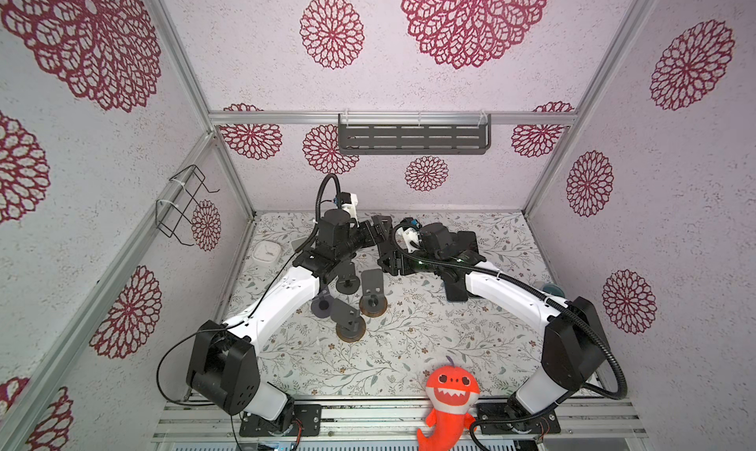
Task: Remove the phone from the phone stand
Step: Pass the phone, then place the phone at the center of the table.
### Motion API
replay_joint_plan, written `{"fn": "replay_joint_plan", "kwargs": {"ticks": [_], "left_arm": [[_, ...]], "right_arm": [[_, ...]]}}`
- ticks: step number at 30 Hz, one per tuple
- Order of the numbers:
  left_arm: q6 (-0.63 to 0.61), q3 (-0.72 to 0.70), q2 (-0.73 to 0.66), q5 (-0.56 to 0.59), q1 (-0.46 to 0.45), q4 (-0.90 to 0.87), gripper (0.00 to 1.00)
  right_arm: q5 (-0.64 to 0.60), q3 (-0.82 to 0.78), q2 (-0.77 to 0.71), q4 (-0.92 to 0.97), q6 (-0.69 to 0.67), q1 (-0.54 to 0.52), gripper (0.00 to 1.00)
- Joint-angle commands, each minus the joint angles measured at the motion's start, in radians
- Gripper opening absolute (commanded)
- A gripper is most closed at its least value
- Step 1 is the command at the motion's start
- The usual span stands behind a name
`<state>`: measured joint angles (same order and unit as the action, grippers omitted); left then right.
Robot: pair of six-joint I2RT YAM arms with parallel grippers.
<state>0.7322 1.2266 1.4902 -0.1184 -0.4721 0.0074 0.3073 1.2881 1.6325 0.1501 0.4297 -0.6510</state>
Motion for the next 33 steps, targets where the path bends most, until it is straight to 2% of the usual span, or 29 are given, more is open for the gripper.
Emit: {"fn": "replay_joint_plan", "kwargs": {"ticks": [1, 9, 13, 20, 33], "left_arm": [[-0.024, 0.023, -0.060, 0.020, 0.052, -0.094, 0.93], [-0.126, 0.070, -0.152, 0.019, 0.170, -0.343, 0.94], [-0.191, 0.080, -0.185, 0.021, 0.224, -0.435, 0.94], [-0.214, 0.001, -0.232, 0.009, 0.298, -0.399, 0.93], [-0.303, -0.012, -0.269, 0.023, 0.307, -0.486, 0.92]], "right_arm": [[-0.082, -0.013, -0.057, 0.036, 0.028, 0.031, 0.60], [-0.272, -0.100, -0.095, 0.277, 0.060, 0.073, 0.48], [-0.315, -0.150, -0.084, 0.327, 0.096, 0.094, 0.45], [-0.353, -0.139, 0.010, 0.336, 0.105, 0.117, 0.44], [-0.429, -0.030, 0.161, 0.409, 0.095, 0.133, 0.44]]}}
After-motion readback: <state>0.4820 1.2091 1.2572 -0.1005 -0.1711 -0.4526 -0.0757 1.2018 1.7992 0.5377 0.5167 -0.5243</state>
